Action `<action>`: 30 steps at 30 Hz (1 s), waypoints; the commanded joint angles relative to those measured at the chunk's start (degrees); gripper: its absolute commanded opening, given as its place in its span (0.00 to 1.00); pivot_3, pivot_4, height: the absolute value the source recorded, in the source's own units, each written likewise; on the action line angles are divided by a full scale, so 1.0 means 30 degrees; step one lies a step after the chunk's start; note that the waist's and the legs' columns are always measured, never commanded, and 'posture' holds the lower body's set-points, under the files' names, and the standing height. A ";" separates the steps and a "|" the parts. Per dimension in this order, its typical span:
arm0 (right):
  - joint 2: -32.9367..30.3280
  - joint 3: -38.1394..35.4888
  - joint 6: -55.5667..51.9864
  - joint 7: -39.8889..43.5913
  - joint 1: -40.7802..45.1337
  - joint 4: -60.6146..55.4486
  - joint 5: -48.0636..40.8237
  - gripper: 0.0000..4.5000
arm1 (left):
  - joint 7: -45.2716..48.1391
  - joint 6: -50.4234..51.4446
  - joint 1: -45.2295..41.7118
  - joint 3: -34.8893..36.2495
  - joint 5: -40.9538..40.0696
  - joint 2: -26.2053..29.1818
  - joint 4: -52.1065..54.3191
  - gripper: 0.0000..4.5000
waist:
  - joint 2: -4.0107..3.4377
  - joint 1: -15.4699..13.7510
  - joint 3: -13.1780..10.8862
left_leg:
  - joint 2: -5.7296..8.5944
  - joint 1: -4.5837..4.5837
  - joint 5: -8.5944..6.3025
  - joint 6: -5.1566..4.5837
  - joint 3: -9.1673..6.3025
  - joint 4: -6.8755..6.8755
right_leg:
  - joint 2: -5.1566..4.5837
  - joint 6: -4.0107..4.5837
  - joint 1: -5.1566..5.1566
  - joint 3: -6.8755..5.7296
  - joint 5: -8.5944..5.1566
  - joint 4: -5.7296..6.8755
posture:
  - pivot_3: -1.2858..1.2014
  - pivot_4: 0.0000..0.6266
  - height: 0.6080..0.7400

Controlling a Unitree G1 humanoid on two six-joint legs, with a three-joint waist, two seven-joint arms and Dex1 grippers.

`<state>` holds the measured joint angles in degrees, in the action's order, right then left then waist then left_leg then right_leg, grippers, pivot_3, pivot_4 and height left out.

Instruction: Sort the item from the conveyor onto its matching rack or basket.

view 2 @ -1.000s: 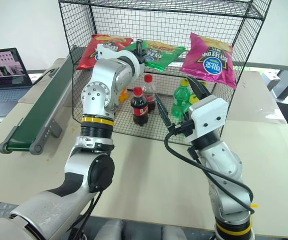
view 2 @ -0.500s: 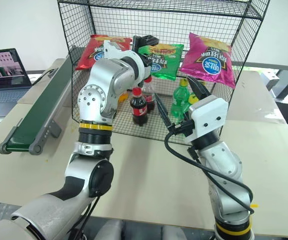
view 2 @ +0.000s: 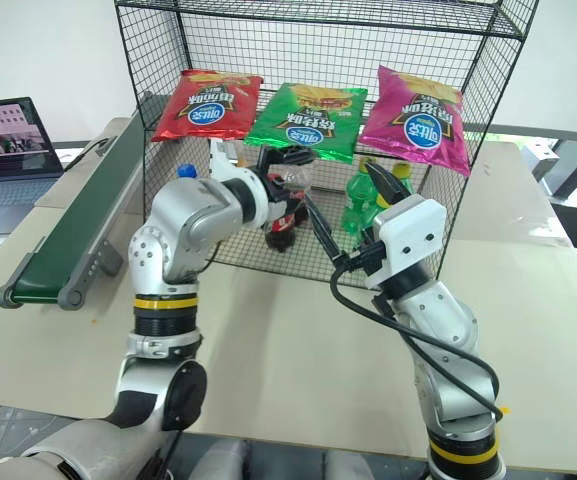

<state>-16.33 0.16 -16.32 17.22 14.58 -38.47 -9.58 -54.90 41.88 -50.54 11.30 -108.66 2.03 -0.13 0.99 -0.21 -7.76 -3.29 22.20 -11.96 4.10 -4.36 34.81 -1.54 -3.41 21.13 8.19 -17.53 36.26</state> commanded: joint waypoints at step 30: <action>-0.0615 -0.1212 0.0777 0.0944 -0.3758 -0.0689 -0.0991 1.00 | 2.4422 -0.5753 1.6313 -0.3753 2.4131 1.3564 0.7214 0.99 | -0.0077 0.0297 0.0039 | -0.0017 -0.0046 0.0010 0.0025 0.0035 -0.0187 | -0.0031 0.0057 0.0039 -0.0011 -0.0023 -0.0049 | 0.52 0.24 1.00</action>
<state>-18.20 -2.41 -14.54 20.66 3.49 -38.38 -12.30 17.31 28.79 -1.31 -0.31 -40.92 42.94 21.32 0.76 0.68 -7.64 -3.35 22.07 -11.94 4.16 -4.25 34.25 -1.64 -3.25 21.24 8.15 -17.61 36.11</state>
